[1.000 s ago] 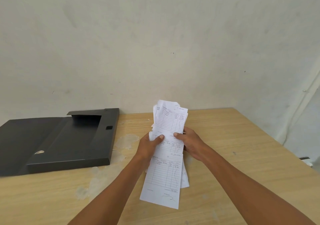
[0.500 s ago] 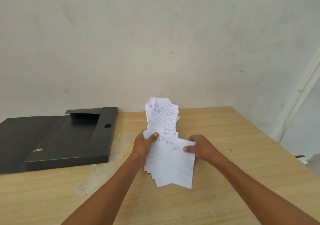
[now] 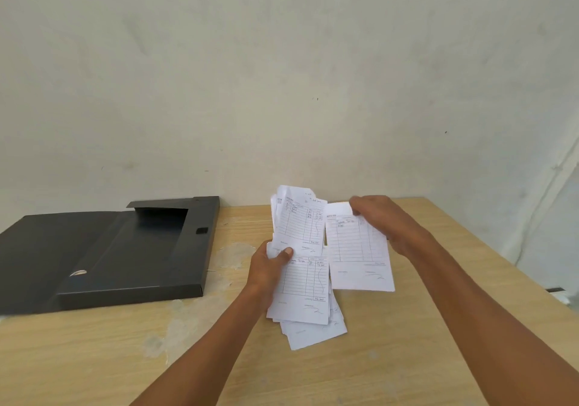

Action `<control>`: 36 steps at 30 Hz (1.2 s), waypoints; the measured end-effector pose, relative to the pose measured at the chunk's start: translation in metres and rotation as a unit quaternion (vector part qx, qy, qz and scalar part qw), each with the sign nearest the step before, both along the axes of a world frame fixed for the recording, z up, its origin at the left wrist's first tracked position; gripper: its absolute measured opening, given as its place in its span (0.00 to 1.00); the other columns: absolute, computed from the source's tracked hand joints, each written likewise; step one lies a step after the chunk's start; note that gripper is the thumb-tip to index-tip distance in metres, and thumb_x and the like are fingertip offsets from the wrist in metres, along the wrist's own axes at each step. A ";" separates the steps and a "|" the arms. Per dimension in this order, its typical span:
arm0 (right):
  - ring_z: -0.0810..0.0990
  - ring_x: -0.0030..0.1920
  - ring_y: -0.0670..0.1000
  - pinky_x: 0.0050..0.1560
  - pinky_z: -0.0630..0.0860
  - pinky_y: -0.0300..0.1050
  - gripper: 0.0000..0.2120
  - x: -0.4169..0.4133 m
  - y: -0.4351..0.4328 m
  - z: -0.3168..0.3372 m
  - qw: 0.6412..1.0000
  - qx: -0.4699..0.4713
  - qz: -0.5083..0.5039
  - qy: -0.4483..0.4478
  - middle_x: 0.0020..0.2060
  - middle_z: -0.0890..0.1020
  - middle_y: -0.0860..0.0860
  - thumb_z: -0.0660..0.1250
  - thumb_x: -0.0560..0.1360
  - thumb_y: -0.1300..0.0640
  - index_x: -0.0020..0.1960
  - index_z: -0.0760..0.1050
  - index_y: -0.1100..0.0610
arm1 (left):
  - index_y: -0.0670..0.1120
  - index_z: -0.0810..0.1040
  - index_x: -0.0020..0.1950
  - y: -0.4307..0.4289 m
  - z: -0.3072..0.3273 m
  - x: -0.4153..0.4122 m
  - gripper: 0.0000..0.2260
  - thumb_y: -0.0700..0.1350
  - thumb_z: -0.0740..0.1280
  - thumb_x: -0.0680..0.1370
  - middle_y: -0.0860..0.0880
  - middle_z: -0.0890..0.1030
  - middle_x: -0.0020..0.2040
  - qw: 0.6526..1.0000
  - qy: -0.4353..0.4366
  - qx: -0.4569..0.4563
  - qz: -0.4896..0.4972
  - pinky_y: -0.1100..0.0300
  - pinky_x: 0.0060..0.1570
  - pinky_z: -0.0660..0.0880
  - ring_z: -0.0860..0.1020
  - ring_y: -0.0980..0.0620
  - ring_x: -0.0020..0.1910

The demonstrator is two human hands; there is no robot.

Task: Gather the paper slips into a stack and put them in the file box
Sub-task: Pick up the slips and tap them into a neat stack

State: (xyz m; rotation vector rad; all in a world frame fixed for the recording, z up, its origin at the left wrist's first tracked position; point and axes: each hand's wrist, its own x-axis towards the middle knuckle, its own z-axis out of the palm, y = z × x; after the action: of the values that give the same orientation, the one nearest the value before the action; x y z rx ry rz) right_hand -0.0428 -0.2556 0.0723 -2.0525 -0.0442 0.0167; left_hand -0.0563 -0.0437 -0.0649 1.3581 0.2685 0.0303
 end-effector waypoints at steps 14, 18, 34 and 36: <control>0.78 0.42 0.50 0.34 0.71 0.39 0.05 0.023 0.042 -0.075 0.997 -0.026 -0.010 -0.067 0.48 0.81 0.50 0.69 0.76 0.57 0.49 0.73 0.56 | 0.45 0.75 0.65 0.002 0.003 -0.018 0.18 0.54 0.68 0.80 0.42 0.84 0.61 0.992 -0.055 -0.016 -0.115 0.36 0.61 0.77 0.83 0.39 0.60; 0.77 0.43 0.48 0.33 0.68 0.31 0.07 0.021 0.050 -0.084 0.993 -0.020 -0.018 -0.114 0.51 0.80 0.50 0.67 0.77 0.59 0.53 0.72 0.53 | 0.48 0.79 0.63 -0.004 0.014 -0.021 0.19 0.59 0.58 0.84 0.46 0.86 0.59 0.994 -0.035 -0.031 -0.101 0.44 0.59 0.79 0.85 0.45 0.57; 0.83 0.57 0.47 0.56 0.81 0.50 0.14 -0.005 0.055 -0.029 0.957 0.229 0.077 -0.158 0.57 0.84 0.46 0.65 0.80 0.56 0.66 0.74 0.51 | 0.50 0.76 0.63 -0.005 0.086 -0.016 0.11 0.48 0.69 0.81 0.53 0.85 0.58 0.967 -0.247 0.057 0.006 0.60 0.49 0.83 0.85 0.55 0.54; 0.83 0.58 0.48 0.58 0.80 0.54 0.15 -0.010 0.054 -0.044 0.960 0.228 0.072 -0.146 0.58 0.84 0.46 0.65 0.80 0.56 0.66 0.73 0.50 | 0.52 0.76 0.62 -0.006 0.078 -0.023 0.12 0.49 0.69 0.80 0.54 0.85 0.57 0.970 -0.235 0.066 0.011 0.61 0.46 0.82 0.85 0.56 0.53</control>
State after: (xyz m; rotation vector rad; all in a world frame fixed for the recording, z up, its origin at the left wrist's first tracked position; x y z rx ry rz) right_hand -0.0524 -0.2013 0.0281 -1.5721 -0.3490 -0.1905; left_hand -0.0789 -0.0496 0.0127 1.4367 -0.1206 0.3885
